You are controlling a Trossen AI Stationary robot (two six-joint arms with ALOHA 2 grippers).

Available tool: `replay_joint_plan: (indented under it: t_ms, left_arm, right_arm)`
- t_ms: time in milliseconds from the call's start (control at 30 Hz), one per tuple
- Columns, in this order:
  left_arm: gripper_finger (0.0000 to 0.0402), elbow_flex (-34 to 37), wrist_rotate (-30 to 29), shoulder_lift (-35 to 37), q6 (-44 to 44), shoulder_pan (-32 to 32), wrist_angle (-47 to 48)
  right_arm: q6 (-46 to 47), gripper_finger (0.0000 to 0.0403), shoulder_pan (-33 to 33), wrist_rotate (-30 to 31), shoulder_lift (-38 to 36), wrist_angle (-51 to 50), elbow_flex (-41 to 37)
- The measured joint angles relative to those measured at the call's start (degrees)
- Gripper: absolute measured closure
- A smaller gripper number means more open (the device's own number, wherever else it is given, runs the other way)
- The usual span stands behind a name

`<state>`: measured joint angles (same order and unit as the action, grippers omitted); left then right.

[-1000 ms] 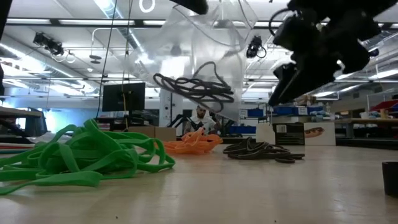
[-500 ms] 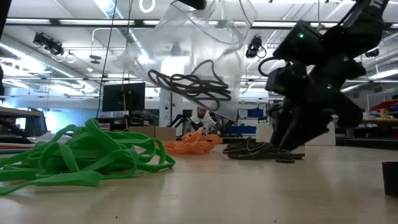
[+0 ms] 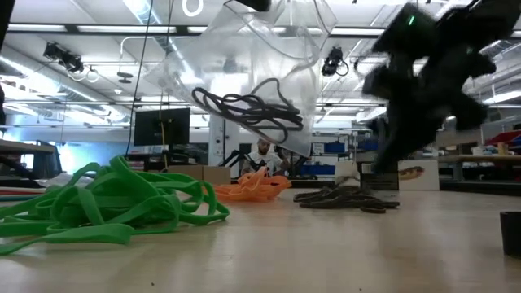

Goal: Sort rubber bands
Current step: Put the purple rubber band into the transparent zip bag

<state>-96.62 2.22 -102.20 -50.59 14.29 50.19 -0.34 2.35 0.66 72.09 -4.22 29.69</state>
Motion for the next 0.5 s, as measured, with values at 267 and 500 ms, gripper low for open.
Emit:
replay_joint_plan:
  t_ms: [267,500]
  left_arm:
    - [0.0401,0.09,0.69,-0.01,-0.20,-0.46,-1.48]
    - [0.0401,0.09,1.05,-0.03,-0.20,-0.47,-3.47]
  right_arm:
    - [-1.56,0.0402,2.01,4.11,-16.57,2.18,3.94]
    - [-5.78,0.0403,4.71,7.19,-17.51,2.56,12.20]
